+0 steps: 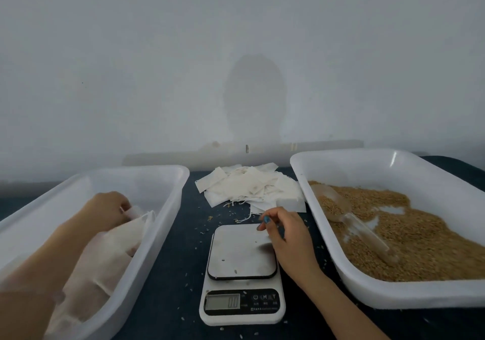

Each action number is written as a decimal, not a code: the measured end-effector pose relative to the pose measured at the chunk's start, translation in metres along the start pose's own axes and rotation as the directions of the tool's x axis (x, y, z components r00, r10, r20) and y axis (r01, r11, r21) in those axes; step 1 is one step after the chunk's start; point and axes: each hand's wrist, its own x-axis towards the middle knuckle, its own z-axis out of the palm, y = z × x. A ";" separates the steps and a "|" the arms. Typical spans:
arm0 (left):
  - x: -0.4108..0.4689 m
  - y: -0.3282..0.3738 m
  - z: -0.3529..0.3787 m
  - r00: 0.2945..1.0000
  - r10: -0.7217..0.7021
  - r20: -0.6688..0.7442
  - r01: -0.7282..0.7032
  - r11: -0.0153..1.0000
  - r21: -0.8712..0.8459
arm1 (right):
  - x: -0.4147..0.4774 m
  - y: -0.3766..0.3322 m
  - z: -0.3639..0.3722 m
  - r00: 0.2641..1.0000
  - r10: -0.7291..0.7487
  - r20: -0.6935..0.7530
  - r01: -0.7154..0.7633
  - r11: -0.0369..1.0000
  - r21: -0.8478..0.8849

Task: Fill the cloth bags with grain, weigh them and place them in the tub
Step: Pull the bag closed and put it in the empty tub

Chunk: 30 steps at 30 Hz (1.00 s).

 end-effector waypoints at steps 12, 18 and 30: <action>-0.029 0.131 -0.059 0.909 0.273 -0.315 -0.346 0.916 -0.202 | 0.004 0.002 0.005 1.000 -0.010 -0.021 0.010 1.000 -0.022; 0.001 0.219 -0.007 0.924 0.326 -0.202 -0.375 0.876 -0.304 | 0.005 0.011 0.002 0.998 0.012 -0.058 -0.011 1.000 0.015; 0.076 0.207 0.078 1.000 -0.025 0.017 0.030 0.751 -0.659 | 0.015 0.029 0.010 0.958 0.271 -0.096 -0.248 0.948 0.200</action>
